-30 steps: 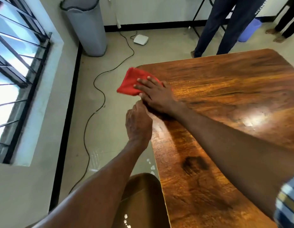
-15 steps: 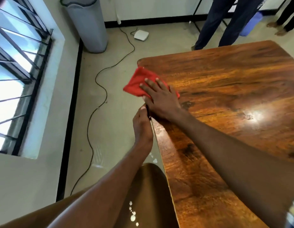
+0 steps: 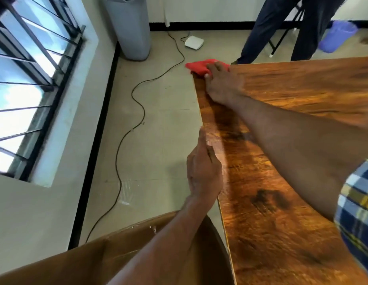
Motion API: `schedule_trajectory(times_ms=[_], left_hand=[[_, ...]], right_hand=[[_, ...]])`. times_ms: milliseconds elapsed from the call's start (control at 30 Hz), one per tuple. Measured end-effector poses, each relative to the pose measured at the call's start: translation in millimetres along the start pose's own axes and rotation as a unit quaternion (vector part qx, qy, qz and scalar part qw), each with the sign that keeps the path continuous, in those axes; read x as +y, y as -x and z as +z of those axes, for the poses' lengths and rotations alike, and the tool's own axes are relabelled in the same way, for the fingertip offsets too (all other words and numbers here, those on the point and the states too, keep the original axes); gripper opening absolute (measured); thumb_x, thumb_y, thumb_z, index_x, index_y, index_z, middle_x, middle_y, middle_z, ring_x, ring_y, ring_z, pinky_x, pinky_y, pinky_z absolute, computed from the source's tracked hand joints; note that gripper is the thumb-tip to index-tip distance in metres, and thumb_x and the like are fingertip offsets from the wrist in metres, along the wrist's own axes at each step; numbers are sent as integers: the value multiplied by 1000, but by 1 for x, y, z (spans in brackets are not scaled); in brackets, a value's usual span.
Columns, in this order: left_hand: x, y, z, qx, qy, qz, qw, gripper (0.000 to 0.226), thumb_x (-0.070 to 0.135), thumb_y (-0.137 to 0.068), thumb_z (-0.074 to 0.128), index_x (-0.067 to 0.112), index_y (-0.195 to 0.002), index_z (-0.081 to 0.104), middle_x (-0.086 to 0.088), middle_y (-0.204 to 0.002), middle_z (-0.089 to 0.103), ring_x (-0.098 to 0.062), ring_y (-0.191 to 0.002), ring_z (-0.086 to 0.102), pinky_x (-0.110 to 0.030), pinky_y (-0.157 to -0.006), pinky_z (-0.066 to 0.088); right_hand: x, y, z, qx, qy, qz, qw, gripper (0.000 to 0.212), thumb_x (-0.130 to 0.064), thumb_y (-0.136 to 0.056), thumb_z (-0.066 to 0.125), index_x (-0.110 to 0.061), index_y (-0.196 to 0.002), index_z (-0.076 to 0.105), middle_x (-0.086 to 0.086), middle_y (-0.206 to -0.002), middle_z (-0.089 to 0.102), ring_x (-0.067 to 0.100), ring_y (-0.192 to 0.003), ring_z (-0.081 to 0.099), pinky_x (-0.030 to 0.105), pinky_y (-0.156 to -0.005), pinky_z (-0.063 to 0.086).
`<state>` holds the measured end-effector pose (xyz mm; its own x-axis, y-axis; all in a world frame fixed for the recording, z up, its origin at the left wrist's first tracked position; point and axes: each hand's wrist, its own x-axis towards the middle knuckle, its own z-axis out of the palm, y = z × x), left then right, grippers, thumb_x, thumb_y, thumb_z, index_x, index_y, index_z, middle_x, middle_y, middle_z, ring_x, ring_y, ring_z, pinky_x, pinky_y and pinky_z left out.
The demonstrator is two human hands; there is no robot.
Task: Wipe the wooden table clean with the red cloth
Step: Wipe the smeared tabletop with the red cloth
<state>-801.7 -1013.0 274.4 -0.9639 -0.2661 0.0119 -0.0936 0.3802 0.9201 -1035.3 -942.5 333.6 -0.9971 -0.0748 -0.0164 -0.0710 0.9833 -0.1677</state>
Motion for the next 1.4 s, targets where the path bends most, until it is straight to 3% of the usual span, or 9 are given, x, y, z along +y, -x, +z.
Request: schedule_trajectory(times_ms=[167,300,433,533,667,933,1100,1300,1400], left_hand=[[-4,-1,1,-2,21,5,1000,52,52,-108,21,50,-159,28,6,-77,66,-17,-61,61,-46,-60,57],[-3,0,-1,11,33,-14,999,47,41,-113,29,47,-159,34,6,-83,70,-18,-67,66,-49,-65,60],[1,-1,0,20,16,-24,999,52,46,-109,27,37,-159,41,4,-116,75,-13,-99,72,-52,-97,58],[2,-4,-1,26,1,-25,999,56,49,-108,26,31,-158,44,1,-146,64,-18,-128,63,-52,-112,48],[14,14,-7,24,101,-79,991,46,31,-114,34,18,-156,49,-4,-157,54,-21,-143,51,-45,-121,40],[41,106,-63,-27,208,-185,960,41,35,-112,43,5,-130,64,-11,-122,72,-15,-101,69,-28,-92,57],[41,207,-101,-114,63,-161,978,24,17,-102,63,6,-123,69,-2,-112,70,-12,-99,63,-28,-96,53],[37,348,-131,-238,8,-126,963,32,34,-100,69,16,-126,64,10,-110,68,5,-97,62,-25,-94,51],[40,418,-142,-294,6,-169,941,39,48,-94,72,23,-123,62,8,-110,70,-6,-99,68,-38,-94,57]], right_hand=[[27,17,-4,17,-40,100,994,54,-47,-112,27,-34,-164,29,-3,-175,21,37,-159,19,62,-124,17],[10,42,1,-21,-26,-22,999,54,-51,-112,28,-39,-165,25,-5,-176,17,36,-161,12,67,-125,12],[14,79,5,-52,-21,-117,992,54,-56,-111,25,-47,-164,22,-14,-176,13,26,-163,9,64,-127,12],[37,126,10,-12,-47,-66,997,54,-57,-111,24,-49,-164,23,-17,-175,14,22,-163,9,61,-126,13],[43,206,14,14,-63,16,998,54,-57,-111,26,-47,-164,26,-15,-175,17,22,-163,9,60,-124,14],[25,418,15,-10,-92,-22,996,55,-56,-105,43,-45,-159,42,-15,-171,30,22,-160,23,55,-116,32],[18,567,18,2,-116,1,993,54,-42,-104,50,-40,-158,46,-11,-171,33,24,-160,25,51,-113,31],[13,724,16,17,-143,66,987,65,-26,-99,65,-38,-159,45,-10,-172,30,25,-161,20,49,-114,29],[4,801,17,39,-161,111,980,66,-15,-97,68,-36,-157,49,-11,-171,32,25,-161,22,51,-115,36]])
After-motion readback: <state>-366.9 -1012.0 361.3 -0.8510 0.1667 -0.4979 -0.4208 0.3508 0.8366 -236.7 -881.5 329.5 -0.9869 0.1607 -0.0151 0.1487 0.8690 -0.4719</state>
